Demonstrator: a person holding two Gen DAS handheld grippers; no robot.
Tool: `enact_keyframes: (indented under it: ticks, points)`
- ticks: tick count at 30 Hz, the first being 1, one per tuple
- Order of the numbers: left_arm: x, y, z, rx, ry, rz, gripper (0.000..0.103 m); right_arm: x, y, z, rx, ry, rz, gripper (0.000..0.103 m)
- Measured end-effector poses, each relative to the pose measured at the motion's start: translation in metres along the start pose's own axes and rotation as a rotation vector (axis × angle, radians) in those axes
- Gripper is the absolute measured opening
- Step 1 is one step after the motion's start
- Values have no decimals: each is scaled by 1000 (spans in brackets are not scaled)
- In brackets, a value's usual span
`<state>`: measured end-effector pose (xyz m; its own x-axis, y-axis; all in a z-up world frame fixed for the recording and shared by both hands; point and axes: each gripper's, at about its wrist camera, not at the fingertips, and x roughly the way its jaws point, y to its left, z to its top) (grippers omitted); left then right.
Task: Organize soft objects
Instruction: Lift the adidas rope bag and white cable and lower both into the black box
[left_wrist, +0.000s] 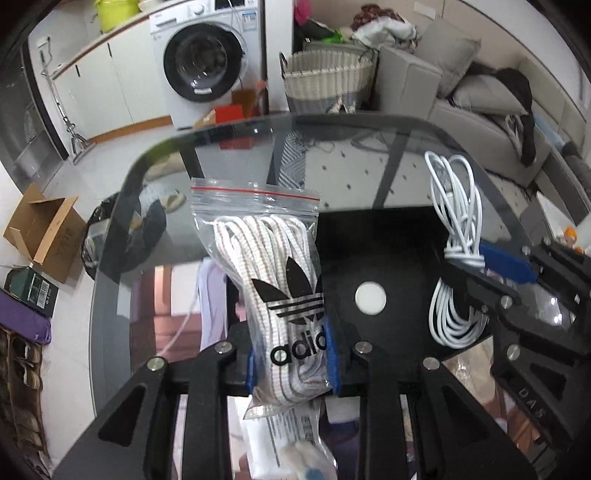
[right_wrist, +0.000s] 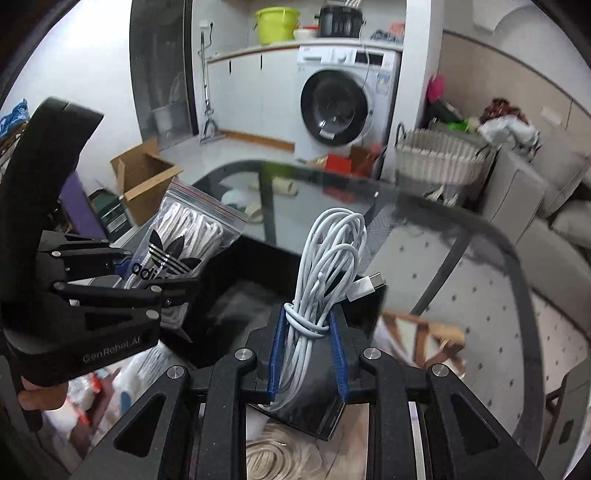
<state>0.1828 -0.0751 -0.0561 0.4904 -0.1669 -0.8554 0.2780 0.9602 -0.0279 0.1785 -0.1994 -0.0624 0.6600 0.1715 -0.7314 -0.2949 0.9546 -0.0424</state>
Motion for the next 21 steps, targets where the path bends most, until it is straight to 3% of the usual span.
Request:
enact_keyframes:
  ticks: [9, 13, 21]
  points:
    - [-5, 1, -11, -8, 71, -49, 26, 1, 11, -3, -49, 92, 36, 23]
    - [-12, -6, -12, 50, 28, -20, 26, 5, 10, -6, -74, 109, 46, 23]
    - [-14, -17, -11, 106, 3, -53, 27, 1, 22, -8, -86, 86, 82, 23]
